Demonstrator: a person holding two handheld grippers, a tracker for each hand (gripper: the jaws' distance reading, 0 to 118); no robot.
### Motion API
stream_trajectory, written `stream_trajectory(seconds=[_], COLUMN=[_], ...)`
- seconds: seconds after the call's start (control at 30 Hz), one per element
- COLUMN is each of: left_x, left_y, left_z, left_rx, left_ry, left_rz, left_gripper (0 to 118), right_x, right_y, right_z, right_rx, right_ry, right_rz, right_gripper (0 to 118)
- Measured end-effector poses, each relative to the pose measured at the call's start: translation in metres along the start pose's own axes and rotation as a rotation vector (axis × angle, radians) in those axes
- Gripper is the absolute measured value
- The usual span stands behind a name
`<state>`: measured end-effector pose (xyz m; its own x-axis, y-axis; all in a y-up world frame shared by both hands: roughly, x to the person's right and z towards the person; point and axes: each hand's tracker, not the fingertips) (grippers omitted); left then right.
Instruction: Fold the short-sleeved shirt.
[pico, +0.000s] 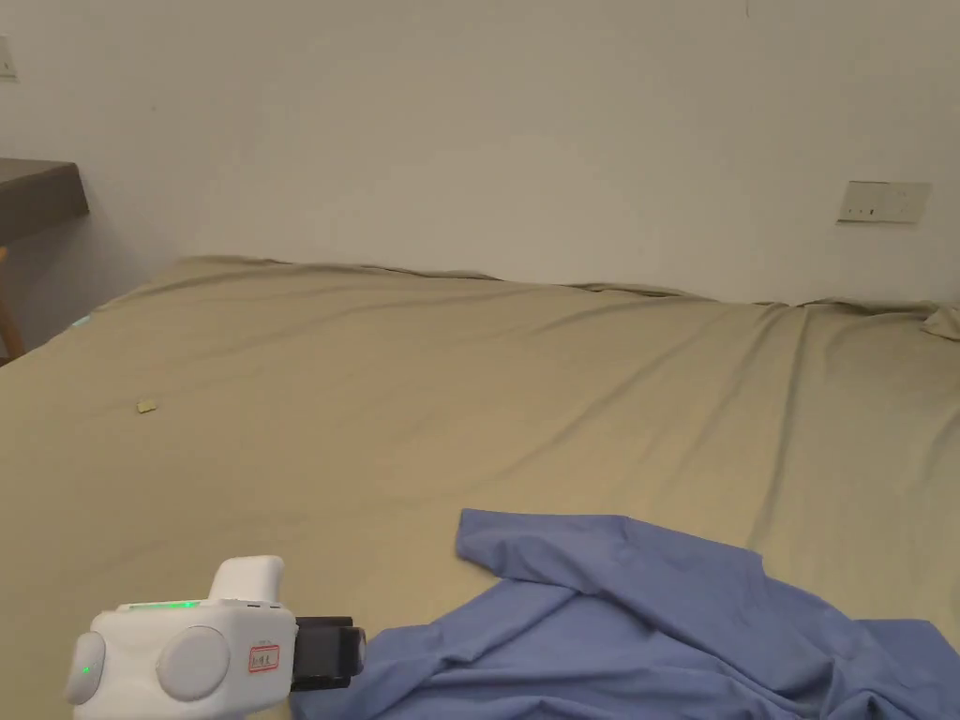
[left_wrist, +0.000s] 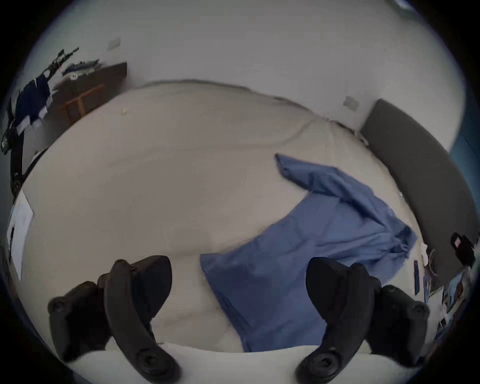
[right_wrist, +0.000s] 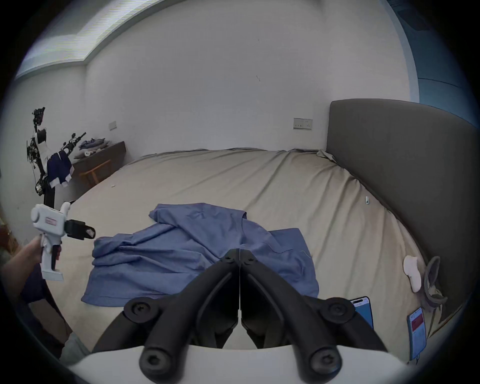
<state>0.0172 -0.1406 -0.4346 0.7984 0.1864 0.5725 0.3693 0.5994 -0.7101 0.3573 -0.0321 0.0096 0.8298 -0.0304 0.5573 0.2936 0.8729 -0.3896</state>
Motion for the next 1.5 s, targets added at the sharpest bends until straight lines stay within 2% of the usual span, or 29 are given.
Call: stream_trajectory(seconds=[0.1, 0.2, 0.23, 0.27, 0.3, 0.33, 0.4, 0.47, 0.5, 0.53, 0.67, 0.77, 0.8, 0.83, 0.87, 0.93, 1.0, 1.2, 1.33, 1.5], left_x=[-0.009, -0.003, 0.001, 0.002, -0.001, 0.000, 0.017, 0.026, 0.029, 0.028, 0.028, 0.028, 0.022, 0.022, 0.021, 0.020, 0.022, 0.029, 0.038, 0.051], left_y=[0.000, -0.010, -0.011, -0.014, -0.015, -0.014, -0.014, -0.017, -0.018, -0.008, -0.001, 0.004, 0.008, 0.011, 0.012, 0.015, 0.021, 0.047, 0.070, 0.118], left_z=[-0.043, -0.050, -0.048, -0.041, -0.039, -0.035, -0.022, -0.016, -0.014, -0.014, -0.009, -0.007, -0.011, -0.011, -0.011, -0.011, -0.006, 0.025, 0.048, 0.086], left_rx=[-0.069, -0.034, 0.011, 0.063, 0.093, 0.099, 0.059, 0.058, 0.066, 0.051, 0.047, 0.054, 0.048, 0.042, 0.042, 0.042, 0.064, 0.179, 0.281, 0.354], left_ry=[0.041, 0.036, 0.092, 0.087, 0.007, -0.025, -0.003, -0.019, -0.025, -0.029, -0.041, -0.052, -0.054, -0.059, -0.062, -0.085, -0.087, -0.152, -0.169, -0.177], left_rz=[0.075, 0.077, 0.048, 0.037, 0.077, 0.123, 0.110, 0.066, 0.044, 0.045, 0.064, 0.075, 0.085, 0.095, 0.105, 0.115, 0.103, 0.101, 0.033, -0.030], left_gripper=[107, 67, 21, 8, 8, 8, 8, 8, 8, 8, 8, 8, 8, 8, 8, 8, 8, 7, 7, 7], right_x=[0.009, 0.018, 0.021, 0.023, 0.026, 0.030, 0.037, 0.047, 0.050, 0.052, 0.054, 0.055, 0.056, 0.058, 0.057, 0.059, 0.056, 0.051, 0.041, 0.033], right_y=[-0.006, -0.011, -0.012, -0.013, -0.013, -0.014, -0.012, -0.008, -0.007, -0.006, 0.007, 0.003, 0.005, 0.006, 0.000, 0.002, 0.004, 0.032, 0.060, 0.112], right_z=[-0.009, -0.016, -0.020, -0.025, -0.033, -0.044, -0.069, -0.102, -0.120, -0.137, -0.186, -0.210, -0.216, -0.219, -0.221, -0.217, -0.208, -0.177, -0.158, -0.139], right_rx=[-0.026, -0.050, -0.062, -0.071, -0.078, -0.090, -0.134, -0.211, -0.274, -0.323, -0.446, -0.460, -0.508, -0.533, -0.547, -0.498, -0.461, -0.270, -0.138, -0.004], right_ry=[-0.022, -0.043, -0.057, -0.066, -0.073, -0.079, -0.071, -0.001, 0.023, 0.050, 0.070, 0.008, -0.011, -0.019, -0.022, -0.022, -0.011, 0.043, 0.044, 0.045], right_rz=[-0.005, -0.006, -0.001, 0.004, 0.005, -0.001, -0.015, -0.046, -0.065, -0.090, -0.169, -0.192, -0.204, -0.219, -0.228, -0.267, -0.243, -0.267, -0.206, -0.188], right_gripper=[3, 3, 3, 3, 4, 13, 48, 75, 106, 118, 118, 115, 100, 49, 7, 6, 6, 6, 6, 5])
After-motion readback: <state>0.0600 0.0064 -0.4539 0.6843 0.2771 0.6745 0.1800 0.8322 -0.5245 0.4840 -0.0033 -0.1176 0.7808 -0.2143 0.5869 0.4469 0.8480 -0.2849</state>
